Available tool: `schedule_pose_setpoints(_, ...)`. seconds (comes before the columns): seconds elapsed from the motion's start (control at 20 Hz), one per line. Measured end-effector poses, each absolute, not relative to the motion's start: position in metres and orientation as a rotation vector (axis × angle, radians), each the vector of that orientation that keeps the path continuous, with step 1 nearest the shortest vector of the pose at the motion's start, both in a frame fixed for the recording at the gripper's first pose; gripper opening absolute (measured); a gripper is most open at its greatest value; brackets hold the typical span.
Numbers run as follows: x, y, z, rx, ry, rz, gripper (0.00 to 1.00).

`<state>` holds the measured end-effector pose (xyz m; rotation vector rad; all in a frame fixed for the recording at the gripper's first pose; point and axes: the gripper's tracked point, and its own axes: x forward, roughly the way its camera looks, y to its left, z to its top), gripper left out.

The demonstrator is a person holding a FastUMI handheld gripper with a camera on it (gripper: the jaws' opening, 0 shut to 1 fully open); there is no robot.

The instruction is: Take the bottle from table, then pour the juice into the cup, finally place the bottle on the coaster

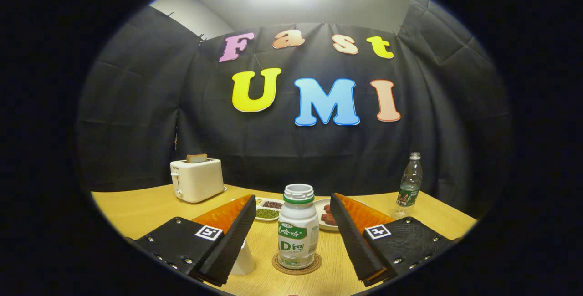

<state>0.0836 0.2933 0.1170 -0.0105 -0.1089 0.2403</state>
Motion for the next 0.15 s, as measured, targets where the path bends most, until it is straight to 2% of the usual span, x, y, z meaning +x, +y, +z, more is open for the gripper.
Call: schedule_pose_setpoints(0.15, 0.068, 0.295, 0.138, -0.012, -0.149, 0.250, 0.98)
